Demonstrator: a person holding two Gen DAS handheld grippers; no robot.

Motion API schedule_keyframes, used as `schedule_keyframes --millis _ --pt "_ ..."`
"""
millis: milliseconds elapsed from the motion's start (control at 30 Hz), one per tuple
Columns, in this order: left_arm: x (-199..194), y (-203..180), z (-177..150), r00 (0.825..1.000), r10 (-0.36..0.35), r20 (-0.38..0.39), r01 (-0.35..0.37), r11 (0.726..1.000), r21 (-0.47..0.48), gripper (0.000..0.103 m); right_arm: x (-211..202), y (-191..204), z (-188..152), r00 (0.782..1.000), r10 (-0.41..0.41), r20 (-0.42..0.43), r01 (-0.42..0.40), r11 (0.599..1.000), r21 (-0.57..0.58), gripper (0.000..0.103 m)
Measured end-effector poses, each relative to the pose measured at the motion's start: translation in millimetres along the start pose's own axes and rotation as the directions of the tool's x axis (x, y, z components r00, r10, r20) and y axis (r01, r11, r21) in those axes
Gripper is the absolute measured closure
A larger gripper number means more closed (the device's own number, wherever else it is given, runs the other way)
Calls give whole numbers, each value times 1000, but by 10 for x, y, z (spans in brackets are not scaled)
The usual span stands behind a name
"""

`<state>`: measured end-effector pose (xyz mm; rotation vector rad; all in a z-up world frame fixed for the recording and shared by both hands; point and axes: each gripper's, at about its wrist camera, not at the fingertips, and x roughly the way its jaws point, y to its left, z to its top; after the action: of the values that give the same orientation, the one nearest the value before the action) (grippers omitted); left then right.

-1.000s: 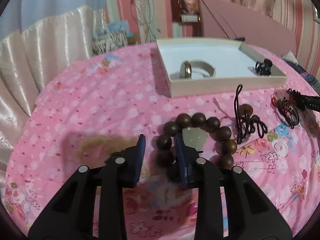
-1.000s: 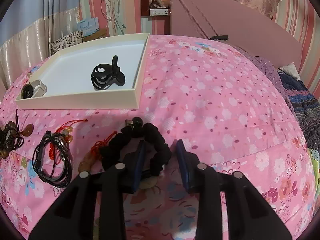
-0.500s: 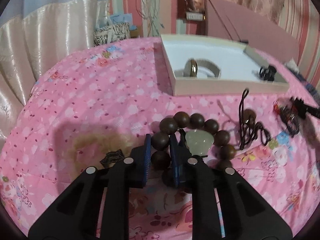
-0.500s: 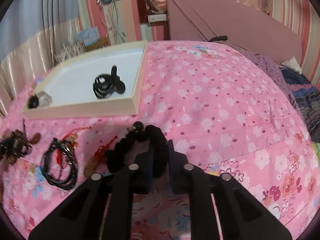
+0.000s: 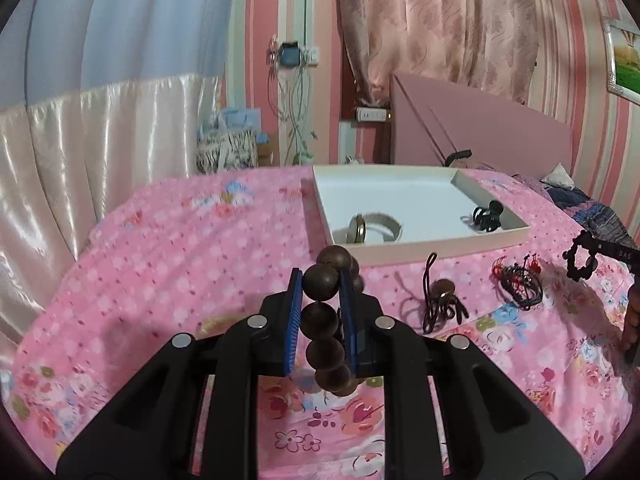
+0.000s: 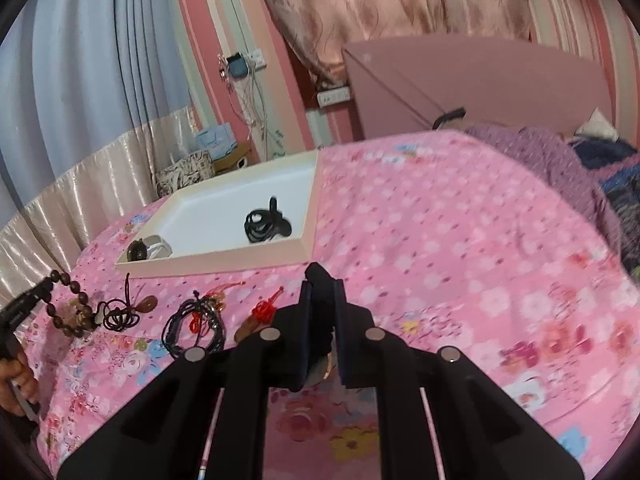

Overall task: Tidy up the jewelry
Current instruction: 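Grasp the wooden bead bracelet with the left tool while the right tool lifts the scrunchie, then carry the bead bracelet and the scrunchie with both tools over the white tray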

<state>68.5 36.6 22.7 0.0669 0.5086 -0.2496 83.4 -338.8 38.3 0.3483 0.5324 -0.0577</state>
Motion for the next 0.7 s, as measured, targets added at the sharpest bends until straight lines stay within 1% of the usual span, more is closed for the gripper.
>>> schedule_keyframes --millis 200,267,500,567,700 --pt "-113 -13 181 1000 5 26 -5 1000 1 86 -143 43 163 999 9 45 -8 1000 -6 93" --pt "-96 -34 227 1000 4 28 -4 1000 1 86 -173 86 203 998 17 55 -17 1000 -10 93" --pt "-78 -176 335 999 -23 40 22 1000 8 86 -177 266 217 998 30 58 -28 999 -33 93" --pt "-89 -241 381 998 -29 49 28 1000 12 86 -141 369 221 998 20 53 -16 998 -65 93" --pt "-71 -405 483 997 -47 65 46 999 22 86 -95 540 261 998 35 45 -31 994 -100 93"
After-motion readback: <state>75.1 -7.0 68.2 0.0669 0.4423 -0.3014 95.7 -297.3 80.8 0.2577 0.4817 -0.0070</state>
